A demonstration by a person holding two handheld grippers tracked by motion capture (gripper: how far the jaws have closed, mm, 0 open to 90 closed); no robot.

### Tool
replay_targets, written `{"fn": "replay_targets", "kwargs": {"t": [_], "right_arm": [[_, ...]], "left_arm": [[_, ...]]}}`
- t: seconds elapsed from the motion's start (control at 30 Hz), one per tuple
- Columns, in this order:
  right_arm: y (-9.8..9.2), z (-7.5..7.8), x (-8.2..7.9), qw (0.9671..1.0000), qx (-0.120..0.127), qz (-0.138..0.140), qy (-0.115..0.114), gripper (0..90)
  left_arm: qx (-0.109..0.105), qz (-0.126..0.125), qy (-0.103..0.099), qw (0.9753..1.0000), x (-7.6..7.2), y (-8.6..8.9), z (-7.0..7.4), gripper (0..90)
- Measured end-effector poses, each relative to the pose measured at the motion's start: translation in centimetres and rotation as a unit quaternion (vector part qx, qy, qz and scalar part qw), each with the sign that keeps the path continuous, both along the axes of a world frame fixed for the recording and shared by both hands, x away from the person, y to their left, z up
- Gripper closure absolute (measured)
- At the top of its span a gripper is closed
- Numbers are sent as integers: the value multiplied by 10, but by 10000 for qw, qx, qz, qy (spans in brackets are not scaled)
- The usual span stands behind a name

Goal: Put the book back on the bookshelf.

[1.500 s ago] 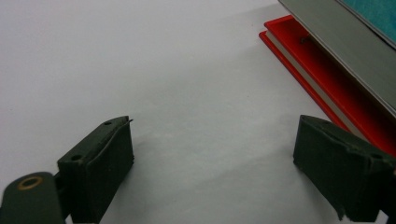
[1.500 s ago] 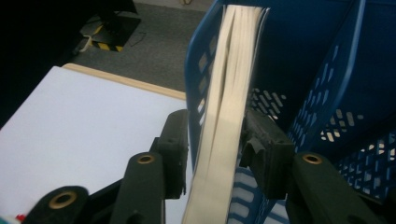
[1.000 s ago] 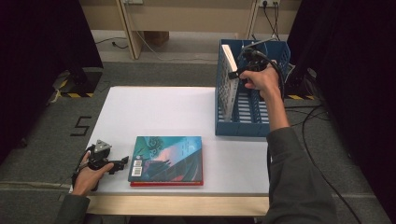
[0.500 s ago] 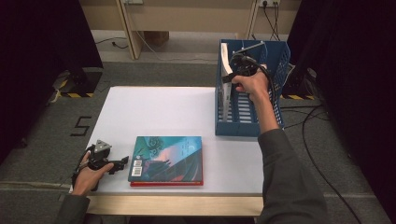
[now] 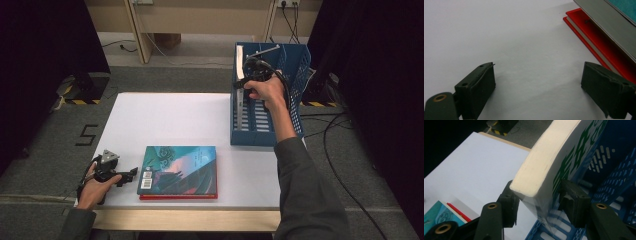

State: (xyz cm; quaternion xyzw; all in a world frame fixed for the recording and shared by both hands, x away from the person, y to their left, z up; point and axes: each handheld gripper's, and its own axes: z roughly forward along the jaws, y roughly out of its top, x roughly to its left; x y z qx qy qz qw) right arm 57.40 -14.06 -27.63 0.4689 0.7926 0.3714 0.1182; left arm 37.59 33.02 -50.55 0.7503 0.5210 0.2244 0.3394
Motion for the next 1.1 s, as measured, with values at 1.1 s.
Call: {"fn": "replay_targets", "kwargs": {"t": [1.1], "right_arm": [[-24, 0, -20, 9991, 309, -272, -77, 367]], "left_arm": [[-2, 1, -3, 10000, 0, 0, 0, 109]]}}
